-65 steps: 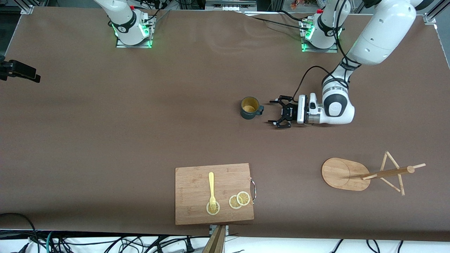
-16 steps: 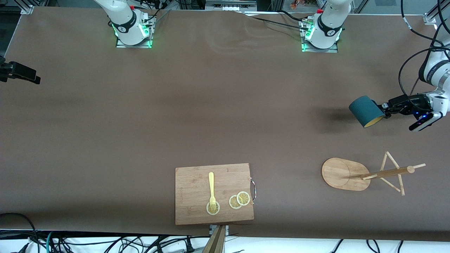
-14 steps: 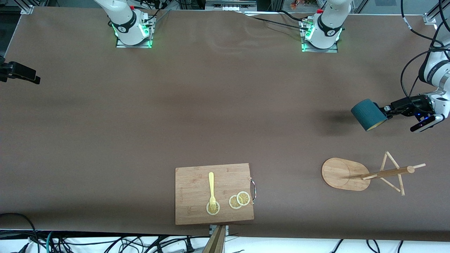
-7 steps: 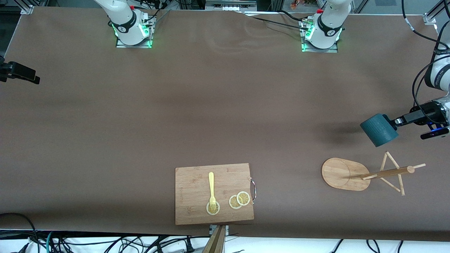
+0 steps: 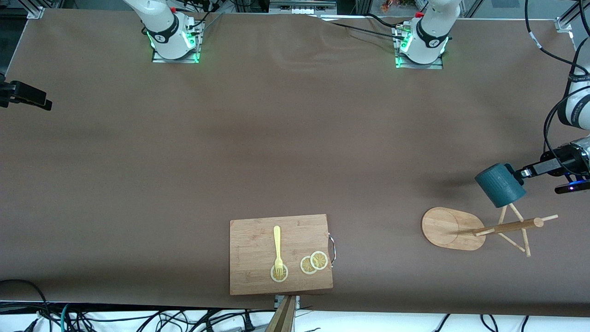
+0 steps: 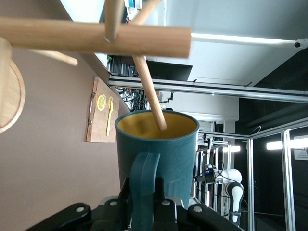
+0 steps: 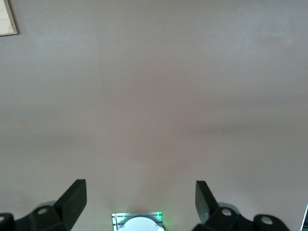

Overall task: Pass cup and hang on rack
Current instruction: 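Carry the mug with the left gripper to the wooden rack peg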

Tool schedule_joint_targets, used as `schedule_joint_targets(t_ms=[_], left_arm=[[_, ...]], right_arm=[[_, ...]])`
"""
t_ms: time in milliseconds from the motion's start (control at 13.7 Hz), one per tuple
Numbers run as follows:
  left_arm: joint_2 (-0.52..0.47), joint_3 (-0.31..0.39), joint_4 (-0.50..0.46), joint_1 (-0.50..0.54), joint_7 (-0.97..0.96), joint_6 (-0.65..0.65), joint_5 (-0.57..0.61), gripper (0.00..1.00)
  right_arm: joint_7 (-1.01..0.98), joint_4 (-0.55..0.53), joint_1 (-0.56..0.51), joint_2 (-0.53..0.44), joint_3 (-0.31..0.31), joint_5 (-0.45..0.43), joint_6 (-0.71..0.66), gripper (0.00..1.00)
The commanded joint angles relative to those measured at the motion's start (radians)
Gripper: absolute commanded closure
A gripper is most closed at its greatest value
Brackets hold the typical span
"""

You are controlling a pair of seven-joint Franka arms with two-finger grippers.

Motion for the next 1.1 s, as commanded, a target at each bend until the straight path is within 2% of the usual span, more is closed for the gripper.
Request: schedule_joint_targets(t_ms=[0,1023], left_arm=[[0.061,0.002,0.083,-0.007,-0.055,-0.008,-0.024,1.0],[0.132,0.003,0.179,-0.012,-0.18,0.014,-0.038,1.0]], right_arm=[[-0.003,-0.006,-0.011,-0.006,0.003,0.015,0.005,0.0],[-0.003,-0.006,-0.012,-0.006,0.001,0.015,0.007,0.0]])
